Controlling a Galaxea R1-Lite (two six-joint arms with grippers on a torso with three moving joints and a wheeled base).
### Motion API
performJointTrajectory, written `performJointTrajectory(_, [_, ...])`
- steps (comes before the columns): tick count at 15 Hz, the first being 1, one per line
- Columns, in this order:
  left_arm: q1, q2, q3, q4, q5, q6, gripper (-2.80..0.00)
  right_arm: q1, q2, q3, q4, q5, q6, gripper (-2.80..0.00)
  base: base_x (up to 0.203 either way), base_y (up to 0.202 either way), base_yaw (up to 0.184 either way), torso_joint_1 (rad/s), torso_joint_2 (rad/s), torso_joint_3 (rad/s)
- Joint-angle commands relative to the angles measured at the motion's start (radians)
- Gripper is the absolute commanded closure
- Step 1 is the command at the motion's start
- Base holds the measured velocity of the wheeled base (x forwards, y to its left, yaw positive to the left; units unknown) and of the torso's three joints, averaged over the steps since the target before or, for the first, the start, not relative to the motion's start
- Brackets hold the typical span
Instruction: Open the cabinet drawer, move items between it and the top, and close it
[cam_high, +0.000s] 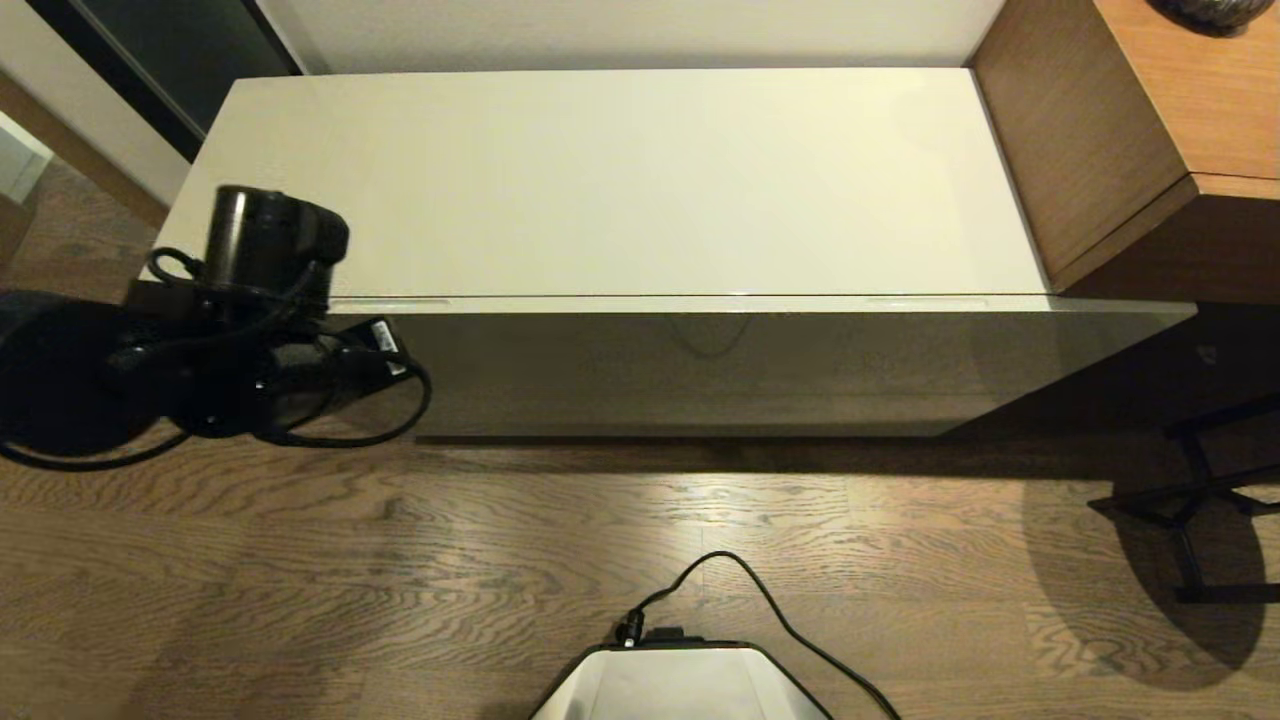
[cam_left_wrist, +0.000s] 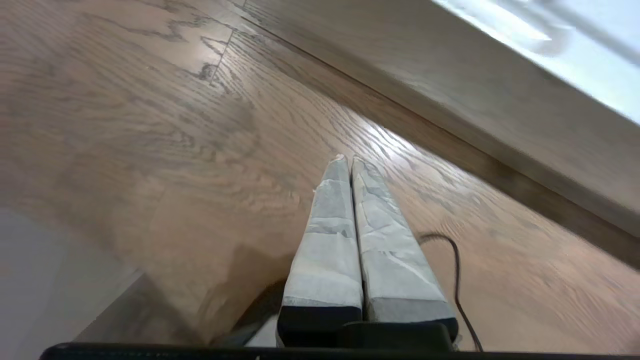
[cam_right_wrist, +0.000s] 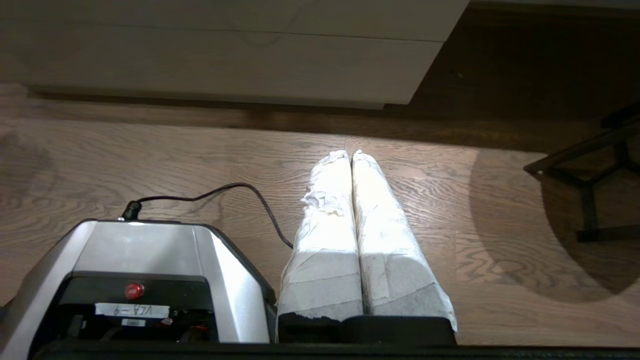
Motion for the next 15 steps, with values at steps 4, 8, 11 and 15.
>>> performJointTrajectory(4, [-0.007, -0.541, 0.045, 0.373, -0.026, -0.011, 0.00, 0.000, -0.016, 0.003, 0.000, 0.001, 0.000, 0.00, 0.000, 0.000, 0.000, 0.000, 0.00, 0.000])
performJointTrajectory(8, [0.049, -0.991, 0.108, 0.775, -0.064, -0.001, 0.00, 0.001, -0.015, 0.003, 0.001, -0.003, -0.001, 0.00, 0.000, 0.000, 0.000, 0.000, 0.00, 0.000])
performJointTrajectory(11, [0.245, -1.252, 0.175, 1.001, -0.227, 0.099, 0.00, 0.000, -0.015, 0.003, 0.002, -0.003, 0.000, 0.00, 0.000, 0.000, 0.000, 0.000, 0.00, 0.000])
performJointTrajectory(15, [0.360, -1.383, 0.321, 1.036, -0.359, 0.273, 0.00, 0.002, -0.016, 0.003, 0.002, -0.001, 0.000, 0.00, 0.000, 0.000, 0.000, 0.000, 0.00, 0.000])
